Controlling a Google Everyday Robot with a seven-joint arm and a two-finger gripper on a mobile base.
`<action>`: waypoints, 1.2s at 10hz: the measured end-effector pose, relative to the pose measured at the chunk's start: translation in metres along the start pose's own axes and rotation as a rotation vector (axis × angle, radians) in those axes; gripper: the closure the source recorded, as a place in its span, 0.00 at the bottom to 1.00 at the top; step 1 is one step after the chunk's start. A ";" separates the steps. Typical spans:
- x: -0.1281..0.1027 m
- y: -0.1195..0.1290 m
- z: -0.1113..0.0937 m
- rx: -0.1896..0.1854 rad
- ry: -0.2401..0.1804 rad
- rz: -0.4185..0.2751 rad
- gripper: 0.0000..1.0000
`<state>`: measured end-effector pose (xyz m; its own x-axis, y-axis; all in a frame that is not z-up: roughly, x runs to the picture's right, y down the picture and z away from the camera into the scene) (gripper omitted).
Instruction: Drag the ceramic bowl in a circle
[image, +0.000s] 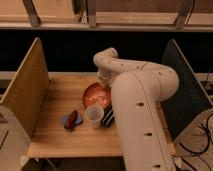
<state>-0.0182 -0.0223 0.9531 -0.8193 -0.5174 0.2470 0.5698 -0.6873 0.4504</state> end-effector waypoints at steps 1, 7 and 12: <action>0.010 -0.005 0.003 0.011 0.010 -0.014 0.98; 0.003 -0.001 -0.007 0.011 0.022 0.009 0.41; -0.004 -0.009 -0.014 0.032 0.033 0.037 0.36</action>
